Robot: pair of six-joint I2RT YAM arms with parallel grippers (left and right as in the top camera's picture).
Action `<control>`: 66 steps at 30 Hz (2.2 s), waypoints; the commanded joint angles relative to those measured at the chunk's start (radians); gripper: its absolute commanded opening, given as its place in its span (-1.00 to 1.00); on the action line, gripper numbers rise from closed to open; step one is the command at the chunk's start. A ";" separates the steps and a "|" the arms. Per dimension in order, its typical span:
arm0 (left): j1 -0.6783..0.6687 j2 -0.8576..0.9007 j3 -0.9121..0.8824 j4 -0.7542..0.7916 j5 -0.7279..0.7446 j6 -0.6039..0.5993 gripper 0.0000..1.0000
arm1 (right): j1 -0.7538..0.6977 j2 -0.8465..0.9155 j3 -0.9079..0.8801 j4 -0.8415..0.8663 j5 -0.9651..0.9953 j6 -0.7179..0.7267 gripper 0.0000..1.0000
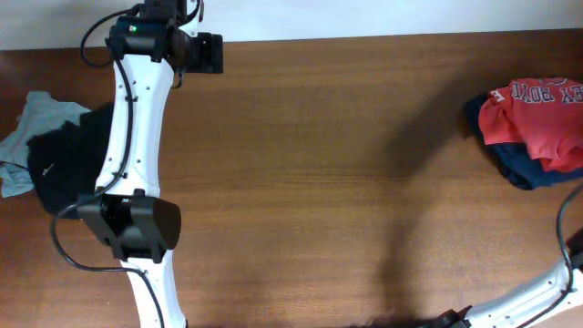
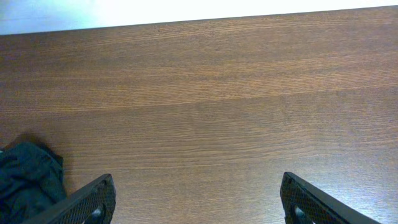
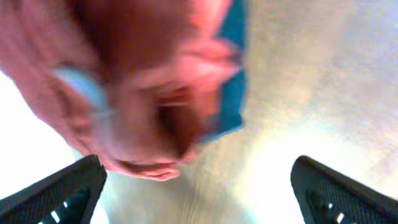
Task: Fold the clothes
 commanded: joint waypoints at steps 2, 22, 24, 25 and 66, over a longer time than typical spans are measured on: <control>0.000 0.009 -0.001 0.005 0.013 0.019 0.69 | -0.067 -0.005 0.002 -0.042 -0.024 -0.069 0.98; 0.000 0.009 -0.001 0.005 0.026 0.019 0.69 | 0.138 -0.061 0.105 0.245 -0.180 -0.329 -0.86; 0.000 0.009 -0.001 0.005 0.026 0.019 0.69 | 0.180 -0.052 0.099 0.279 -0.088 -0.312 -0.92; 0.000 0.009 -0.001 0.005 0.026 0.019 0.69 | 0.201 -0.047 0.093 0.300 -0.013 -0.279 -0.92; 0.045 -0.091 0.438 -0.278 0.019 0.018 0.98 | 0.339 -0.186 0.525 0.058 -0.089 -0.232 0.55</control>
